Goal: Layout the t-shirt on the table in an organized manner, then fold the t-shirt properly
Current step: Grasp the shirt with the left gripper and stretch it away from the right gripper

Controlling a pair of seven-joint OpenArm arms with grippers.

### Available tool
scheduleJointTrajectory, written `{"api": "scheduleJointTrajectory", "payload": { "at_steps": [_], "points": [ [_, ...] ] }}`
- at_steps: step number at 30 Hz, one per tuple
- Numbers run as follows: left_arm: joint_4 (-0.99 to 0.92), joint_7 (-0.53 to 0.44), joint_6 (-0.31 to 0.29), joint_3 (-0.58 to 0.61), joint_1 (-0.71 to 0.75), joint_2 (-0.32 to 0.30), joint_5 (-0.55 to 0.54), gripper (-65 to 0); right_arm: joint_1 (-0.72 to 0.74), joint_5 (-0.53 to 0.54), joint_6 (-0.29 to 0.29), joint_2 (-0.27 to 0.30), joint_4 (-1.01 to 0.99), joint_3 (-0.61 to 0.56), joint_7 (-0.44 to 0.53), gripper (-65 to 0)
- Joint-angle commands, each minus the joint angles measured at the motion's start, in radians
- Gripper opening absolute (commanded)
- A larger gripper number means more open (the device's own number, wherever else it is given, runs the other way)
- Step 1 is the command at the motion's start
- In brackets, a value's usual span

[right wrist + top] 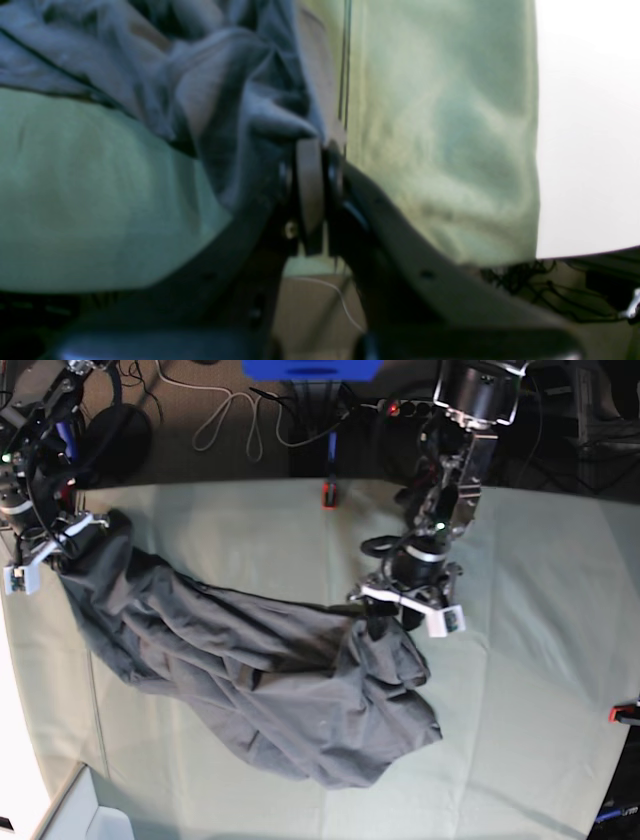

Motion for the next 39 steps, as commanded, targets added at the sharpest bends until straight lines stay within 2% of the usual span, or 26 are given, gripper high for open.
{"api": "scheduleJointTrajectory", "payload": {
  "at_steps": [1, 4, 6, 9, 13, 14, 19, 23, 27, 31, 36, 38, 39],
  "points": [
    [0.008, -0.022, -0.007, 0.001, -0.023, -0.001, 0.0, -31.9, -0.002, 0.014, 0.019, 0.011, 0.017, 0.007, 0.022, -65.0],
    [-0.012, -0.021, -0.007, 0.004, -0.046, 0.0, 0.0, -32.3, -0.016, 0.014, 0.019, 0.013, 0.017, 0.007, 0.023, -65.0],
    [-0.037, -0.018, -0.007, 0.002, -0.066, 0.011, 0.0, -35.4, -0.017, 0.014, 0.019, 0.013, 0.017, 0.007, 0.023, -65.0],
    [-0.074, -0.022, -0.007, 0.001, -0.076, 0.013, -0.002, -46.1, -0.024, 0.014, 0.019, 0.013, 0.017, 0.008, 0.023, -65.0],
    [-0.089, -0.021, -0.007, 0.001, -0.109, 0.013, -0.002, -63.9, -0.03, 0.014, 0.019, 0.018, 0.017, 0.008, 0.025, -65.0],
    [-0.087, -0.019, -0.007, 0.001, -0.114, 0.013, -0.002, -65.0, -0.03, 0.014, 0.019, 0.018, 0.017, 0.008, 0.025, -65.0],
    [0.034, -0.018, -0.007, -0.008, -0.143, 0.0, -0.002, -64.8, -0.03, 0.014, 0.019, 0.019, 0.017, 0.008, 0.027, -65.0],
    [0.124, -0.008, -0.007, -0.074, -0.228, -0.027, -0.002, -64.8, -0.03, 0.014, 0.019, 0.019, 0.017, 0.008, 0.027, -65.0],
    [0.118, 0.093, -0.007, -0.131, -0.363, -0.044, -0.002, -64.8, -0.033, 0.014, 0.019, 0.033, 0.017, 0.008, 0.023, -65.0],
    [0.002, 0.104, -0.007, -0.177, -0.478, -0.039, 0.006, -64.8, -0.042, 0.012, 0.019, 0.041, 0.017, 0.03, 0.025, -65.0],
    [-0.295, 0.102, -0.015, -0.193, -0.642, -0.039, -0.002, -63.8, -0.047, 0.012, 0.019, 0.047, 0.017, 0.031, 0.023, -65.0],
    [-0.417, 0.102, -0.015, -0.186, -0.694, -0.036, -0.002, -58.7, -0.06, 0.012, 0.019, 0.047, 0.018, 0.031, 0.025, -65.0],
    [-0.469, 0.102, -0.015, -0.186, -0.712, -0.032, -0.002, -54.1, -0.065, 0.012, 0.019, 0.044, 0.023, 0.031, 0.025, -65.0]
  ]
}}
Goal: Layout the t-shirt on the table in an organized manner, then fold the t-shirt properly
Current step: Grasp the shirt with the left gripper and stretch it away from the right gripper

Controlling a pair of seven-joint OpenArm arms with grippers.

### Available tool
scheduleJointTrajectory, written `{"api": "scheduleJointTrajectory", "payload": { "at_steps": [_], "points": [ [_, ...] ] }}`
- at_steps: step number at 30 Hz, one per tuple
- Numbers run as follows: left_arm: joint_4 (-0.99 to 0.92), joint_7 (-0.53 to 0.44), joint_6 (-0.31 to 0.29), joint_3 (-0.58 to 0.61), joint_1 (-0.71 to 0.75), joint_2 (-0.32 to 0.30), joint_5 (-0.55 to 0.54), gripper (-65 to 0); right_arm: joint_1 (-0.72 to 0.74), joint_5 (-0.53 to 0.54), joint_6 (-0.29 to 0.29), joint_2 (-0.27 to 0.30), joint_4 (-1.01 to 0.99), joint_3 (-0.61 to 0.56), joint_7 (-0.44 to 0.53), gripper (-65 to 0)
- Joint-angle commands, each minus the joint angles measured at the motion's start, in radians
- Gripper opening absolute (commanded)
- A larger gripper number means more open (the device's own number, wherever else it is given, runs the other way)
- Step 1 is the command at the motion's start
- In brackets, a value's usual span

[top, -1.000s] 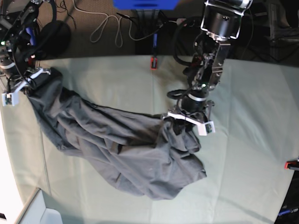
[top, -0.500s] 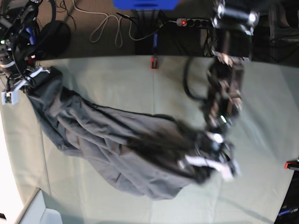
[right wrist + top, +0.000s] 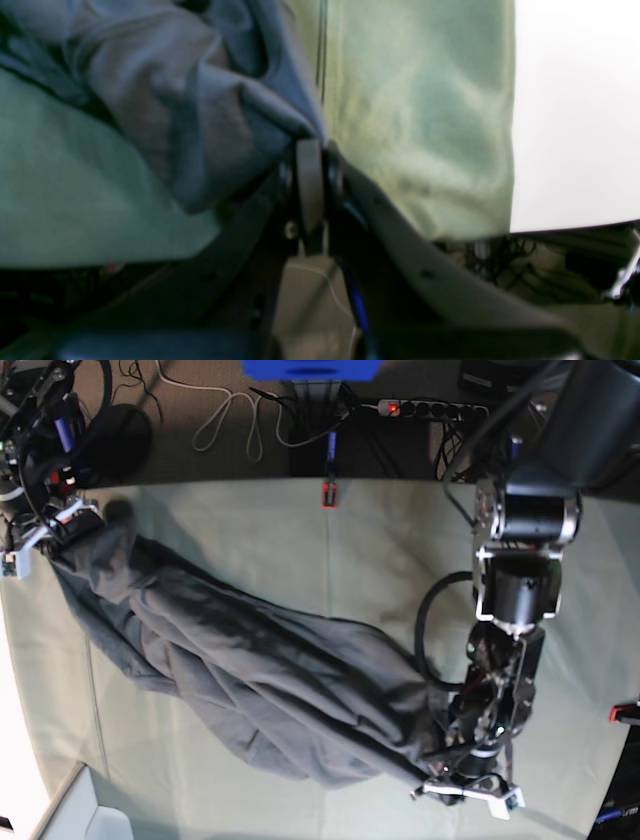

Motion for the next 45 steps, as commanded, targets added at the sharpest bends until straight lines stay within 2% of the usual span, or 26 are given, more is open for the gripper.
{"api": "scheduleJointTrajectory", "payload": {
  "at_steps": [1, 4, 6, 12, 15, 19, 22, 29, 30, 32, 34, 35, 38, 40, 45],
  "points": [
    [-0.021, -0.024, -0.013, 0.002, -0.044, 0.018, -0.005, -49.4, -0.004, 0.002, 0.019, 0.009, 0.022, 0.006, 0.018, -65.0],
    [-0.023, -0.024, -0.01, -0.003, -0.049, 0.034, -0.005, -35.2, -0.004, 0.002, 0.019, 0.007, 0.019, 0.006, 0.015, -65.0],
    [0.009, -0.019, -0.011, -0.001, -0.026, 0.036, -0.005, -31.8, -0.004, 0.002, 0.019, 0.006, 0.018, 0.005, 0.015, -65.0],
    [0.298, -0.019, -0.005, -0.003, 0.211, 0.03, -0.005, -31.7, 0.003, 0.002, 0.019, -0.013, 0.019, 0.003, 0.015, -65.0],
    [0.374, -0.022, -0.005, -0.004, 0.336, 0.03, -0.005, -31.6, 0.003, 0.004, 0.019, -0.014, 0.019, 0.0, 0.017, -65.0],
    [0.321, -0.024, -0.01, 0.006, 0.404, 0.042, -0.003, -31.6, 0.005, 0.004, 0.019, -0.016, 0.016, -0.002, 0.017, -65.0],
    [0.221, -0.025, -0.011, -0.001, 0.402, 0.077, 0.002, -31.4, 0.005, 0.004, 0.019, -0.016, 0.016, -0.002, 0.018, -65.0],
    [0.054, -0.025, -0.011, 0.002, 0.31, 0.111, 0.003, -31.7, 0.012, 0.004, 0.019, -0.016, 0.015, -0.002, 0.018, -65.0],
    [0.035, -0.025, -0.011, 0.0, 0.298, 0.111, -0.005, -32.4, 0.016, 0.004, 0.019, -0.016, 0.015, -0.002, 0.018, -65.0],
    [0.012, -0.025, -0.011, -0.004, 0.287, 0.111, -0.005, -40.8, 0.016, 0.004, 0.019, -0.016, 0.015, -0.002, 0.018, -65.0],
    [0.025, -0.025, -0.013, -0.004, 0.284, 0.11, -0.006, -59.4, 0.019, 0.004, 0.019, -0.011, 0.015, -0.002, 0.018, -65.0],
    [0.049, -0.024, -0.007, -0.006, 0.29, 0.11, -0.008, -65.0, 0.019, 0.004, 0.019, -0.01, 0.015, -0.002, 0.02, -65.0],
    [0.16, -0.016, -0.007, -0.034, 0.35, 0.103, -0.051, -62.8, 0.02, 0.004, 0.019, -0.006, 0.015, 0.0, 0.021, -65.0],
    [0.258, -0.004, -0.005, -0.052, 0.41, 0.093, -0.08, -65.0, 0.025, 0.004, 0.019, 0.003, 0.015, 0.0, 0.021, -65.0],
    [0.588, 0.125, -0.005, -0.159, 0.628, 0.008, -0.229, -64.8, 0.039, 0.004, 0.019, 0.009, 0.016, -0.002, 0.021, -65.0]
  ]
}}
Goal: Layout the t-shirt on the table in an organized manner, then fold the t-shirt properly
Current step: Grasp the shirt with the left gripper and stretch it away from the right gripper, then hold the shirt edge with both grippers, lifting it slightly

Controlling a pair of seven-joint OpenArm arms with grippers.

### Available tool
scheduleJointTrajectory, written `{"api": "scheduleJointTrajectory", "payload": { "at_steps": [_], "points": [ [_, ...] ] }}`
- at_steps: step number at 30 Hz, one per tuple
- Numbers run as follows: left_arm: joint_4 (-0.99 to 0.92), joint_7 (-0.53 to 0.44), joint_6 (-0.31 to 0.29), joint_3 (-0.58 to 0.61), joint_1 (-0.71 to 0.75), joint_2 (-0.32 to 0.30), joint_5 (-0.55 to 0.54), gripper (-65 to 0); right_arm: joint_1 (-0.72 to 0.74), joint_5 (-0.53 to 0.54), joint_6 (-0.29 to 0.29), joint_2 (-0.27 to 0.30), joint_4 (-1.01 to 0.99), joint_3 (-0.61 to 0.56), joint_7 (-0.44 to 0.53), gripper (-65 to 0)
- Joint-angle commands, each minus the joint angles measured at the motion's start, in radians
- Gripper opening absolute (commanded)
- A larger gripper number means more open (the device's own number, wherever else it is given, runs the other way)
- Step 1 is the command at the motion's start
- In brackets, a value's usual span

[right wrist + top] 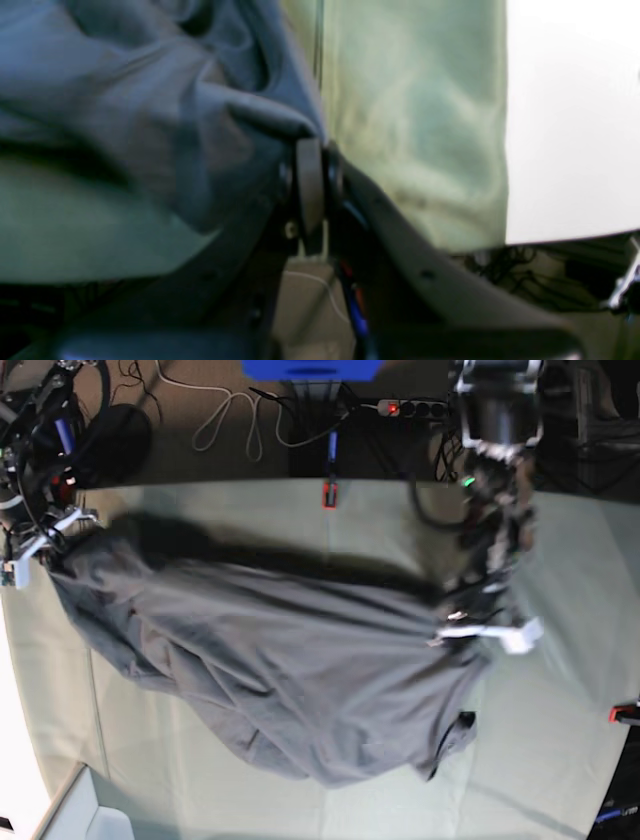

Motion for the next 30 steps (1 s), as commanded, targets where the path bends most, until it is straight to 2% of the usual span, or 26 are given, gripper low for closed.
{"api": "scheduleJointTrajectory", "payload": {
  "at_steps": [1, 5, 11, 15, 19, 22, 24, 26, 30],
  "points": [
    [0.075, -0.002, -0.015, -0.034, 0.024, -0.016, -0.03, -64.8, -0.001, 0.001, 0.019, 0.009, 0.02, 0.006, 0.017, -65.0],
    [0.219, 0.039, -0.015, -0.15, 0.155, -0.056, -0.107, -64.8, -0.008, 0.001, 0.019, -0.009, 0.023, -0.009, 0.014, -65.0],
    [0.262, 0.039, -0.023, -0.292, 0.256, -0.066, -0.115, -64.7, -0.067, 0.002, 0.019, -0.057, 0.017, -0.07, 0.018, -65.0],
    [0.262, 0.039, -0.023, -0.321, 0.291, -0.063, -0.116, -64.4, -0.085, 0.004, 0.019, -0.058, 0.017, -0.141, 0.018, -65.0],
    [0.262, 0.07, -0.023, -0.316, 0.294, -0.062, -0.116, -62.5, -0.082, 0.004, 0.019, -0.058, 0.02, -0.159, 0.018, -65.0],
    [0.263, 0.153, -0.02, -0.322, 0.288, -0.063, -0.116, -53.2, -0.087, 0.004, 0.019, -0.058, 0.02, -0.184, 0.018, -65.0],
    [0.269, 0.196, -0.017, -0.324, 0.287, -0.065, -0.116, -43.1, -0.096, 0.004, 0.019, -0.058, 0.02, -0.198, 0.018, -65.0],
    [0.271, 0.217, -0.017, -0.324, 0.271, -0.065, -0.116, -32.9, -0.113, 0.004, 0.019, -0.064, 0.018, -0.204, 0.018, -65.0],
    [0.273, 0.219, -0.023, -0.324, 0.268, -0.06, -0.116, -19.1, -0.12, 0.004, 0.019, -0.064, 0.018, -0.204, 0.02, -65.0]
  ]
}}
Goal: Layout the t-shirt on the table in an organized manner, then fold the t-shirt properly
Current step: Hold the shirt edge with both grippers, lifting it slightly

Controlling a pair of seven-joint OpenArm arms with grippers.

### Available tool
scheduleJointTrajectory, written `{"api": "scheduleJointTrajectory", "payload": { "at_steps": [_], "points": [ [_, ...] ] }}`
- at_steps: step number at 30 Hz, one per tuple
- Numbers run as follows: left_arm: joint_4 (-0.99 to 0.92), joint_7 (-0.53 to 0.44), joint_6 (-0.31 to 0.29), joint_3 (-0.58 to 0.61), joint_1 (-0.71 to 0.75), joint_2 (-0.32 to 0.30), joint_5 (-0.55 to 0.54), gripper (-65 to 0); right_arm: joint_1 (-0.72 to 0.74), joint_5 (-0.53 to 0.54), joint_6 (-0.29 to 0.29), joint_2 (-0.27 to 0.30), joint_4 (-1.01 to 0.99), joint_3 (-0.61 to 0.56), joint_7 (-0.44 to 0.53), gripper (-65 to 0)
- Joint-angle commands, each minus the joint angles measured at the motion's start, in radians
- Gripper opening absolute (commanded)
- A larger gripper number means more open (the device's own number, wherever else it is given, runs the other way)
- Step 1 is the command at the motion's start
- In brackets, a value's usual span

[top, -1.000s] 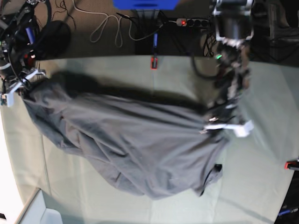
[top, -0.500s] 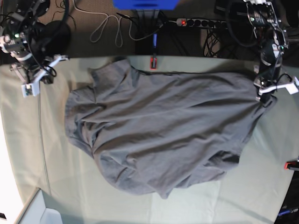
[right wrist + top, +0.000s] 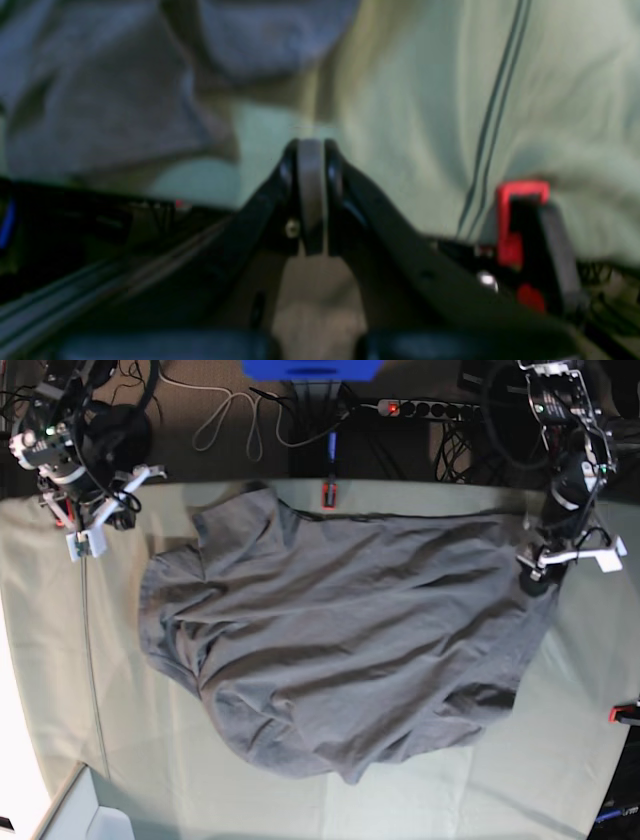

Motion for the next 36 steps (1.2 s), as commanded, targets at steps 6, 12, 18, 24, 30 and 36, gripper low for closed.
{"api": "scheduleJointTrajectory", "payload": {
  "at_steps": [6, 12, 18, 24, 30, 36],
  "points": [
    [0.12, -0.021, -0.008, -0.006, 0.091, -0.007, -0.009, -12.6, 0.004, 0.015, 0.017, 0.008, 0.018, 0.011, 0.026, -65.0],
    [0.055, -0.021, -0.01, -0.09, 0.086, -0.007, -0.007, -12.6, 0.004, 0.015, 0.017, 0.008, 0.017, 0.005, 0.026, -65.0],
    [-0.04, -0.02, -0.01, -0.089, -0.024, -0.009, 0.002, -12.6, 0.006, 0.015, 0.017, 0.008, 0.017, 0.003, 0.026, -65.0],
    [-0.163, -0.02, -0.01, -0.092, -0.118, -0.013, 0.002, -12.8, 0.014, 0.015, 0.017, 0.008, -0.048, -0.02, 0.018, -65.0],
    [-0.189, -0.021, -0.011, -0.087, -0.129, -0.016, 0.003, -13.0, 0.015, 0.016, 0.017, 0.008, -0.135, -0.122, 0.021, -65.0],
    [-0.179, -0.02, -0.013, -0.095, -0.13, -0.016, -0.006, -37.9, 0.044, 0.016, 0.017, -0.015, -0.138, -0.199, 0.018, -65.0]
  ]
}}
